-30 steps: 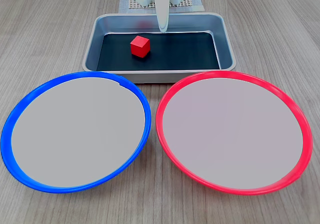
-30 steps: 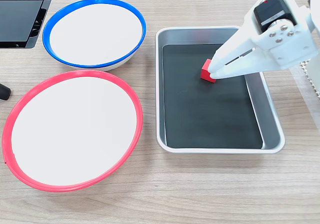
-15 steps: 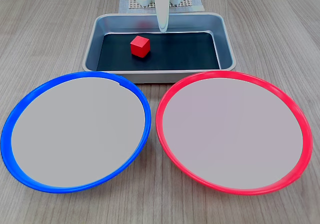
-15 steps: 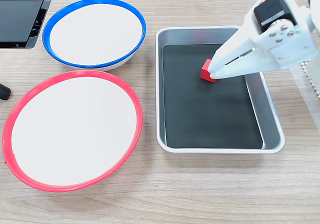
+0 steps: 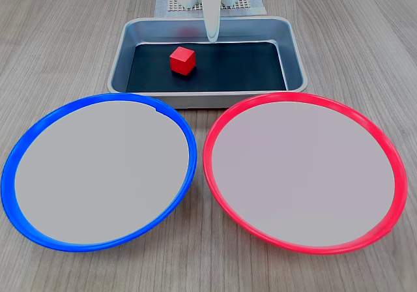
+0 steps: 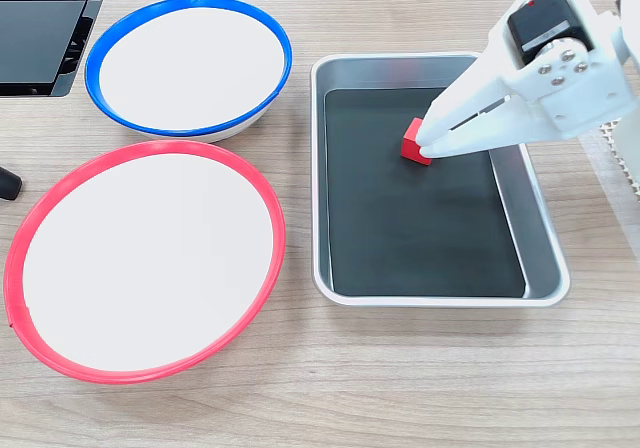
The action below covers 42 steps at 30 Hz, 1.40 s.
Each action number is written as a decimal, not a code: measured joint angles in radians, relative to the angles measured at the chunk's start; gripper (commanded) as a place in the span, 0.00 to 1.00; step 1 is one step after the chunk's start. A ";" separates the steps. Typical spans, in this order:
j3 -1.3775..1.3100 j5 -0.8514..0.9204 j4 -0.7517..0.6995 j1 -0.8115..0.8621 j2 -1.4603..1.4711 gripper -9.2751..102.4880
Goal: Move a red block from tray to red dish
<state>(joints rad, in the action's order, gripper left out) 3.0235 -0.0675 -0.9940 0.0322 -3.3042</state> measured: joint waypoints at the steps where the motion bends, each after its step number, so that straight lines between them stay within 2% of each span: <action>1: 0.000 0.002 -0.003 -0.005 0.000 0.08; 10: -0.003 0.054 -0.020 -0.057 0.003 0.08; 14: -0.169 0.339 -0.028 -0.026 0.160 0.08; 16: -0.322 0.557 -0.037 0.002 0.319 0.08; 21: -0.606 0.851 -0.129 0.017 0.660 0.09; 26: -0.792 1.177 -0.330 0.025 0.928 0.25; 30: -0.799 1.371 -0.385 0.098 1.026 0.33; 34: -0.761 1.496 -0.331 0.186 1.091 0.33; 42: -0.640 1.657 -0.020 0.330 1.255 0.26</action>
<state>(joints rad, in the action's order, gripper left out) 2.3838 1.5892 -1.0140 0.3620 -2.0494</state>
